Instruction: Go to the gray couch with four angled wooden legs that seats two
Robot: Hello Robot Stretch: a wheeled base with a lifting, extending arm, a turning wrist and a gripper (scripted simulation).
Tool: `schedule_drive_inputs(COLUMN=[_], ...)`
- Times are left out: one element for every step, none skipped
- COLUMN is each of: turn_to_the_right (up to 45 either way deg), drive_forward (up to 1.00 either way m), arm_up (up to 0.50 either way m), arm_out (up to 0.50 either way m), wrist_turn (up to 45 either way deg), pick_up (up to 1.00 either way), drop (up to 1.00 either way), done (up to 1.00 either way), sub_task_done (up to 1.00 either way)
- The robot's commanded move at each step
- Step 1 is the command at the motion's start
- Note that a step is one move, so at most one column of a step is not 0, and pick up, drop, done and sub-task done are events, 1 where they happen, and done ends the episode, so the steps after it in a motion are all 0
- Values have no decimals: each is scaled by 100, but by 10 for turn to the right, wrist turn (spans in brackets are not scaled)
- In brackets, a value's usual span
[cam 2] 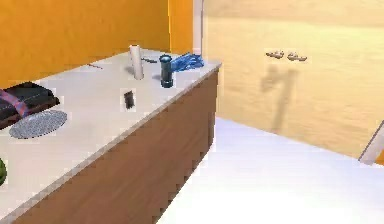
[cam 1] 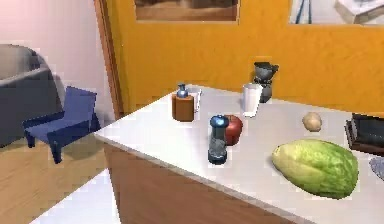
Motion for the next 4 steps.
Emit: schedule_drive_inputs(turn_to_the_right=[-450, -90, 0, -420], drive_forward=[0, 0, 100, 0], arm_up=[0, 0, 0, 0], arm_out=[0, 0, 0, 0], wrist_turn=[0, 0, 0, 0], pick_up=[0, 0, 0, 0], drop=[0, 0, 0, 0], done=[0, 0, 0, 0], sub_task_done=[0, 0, 0, 0])
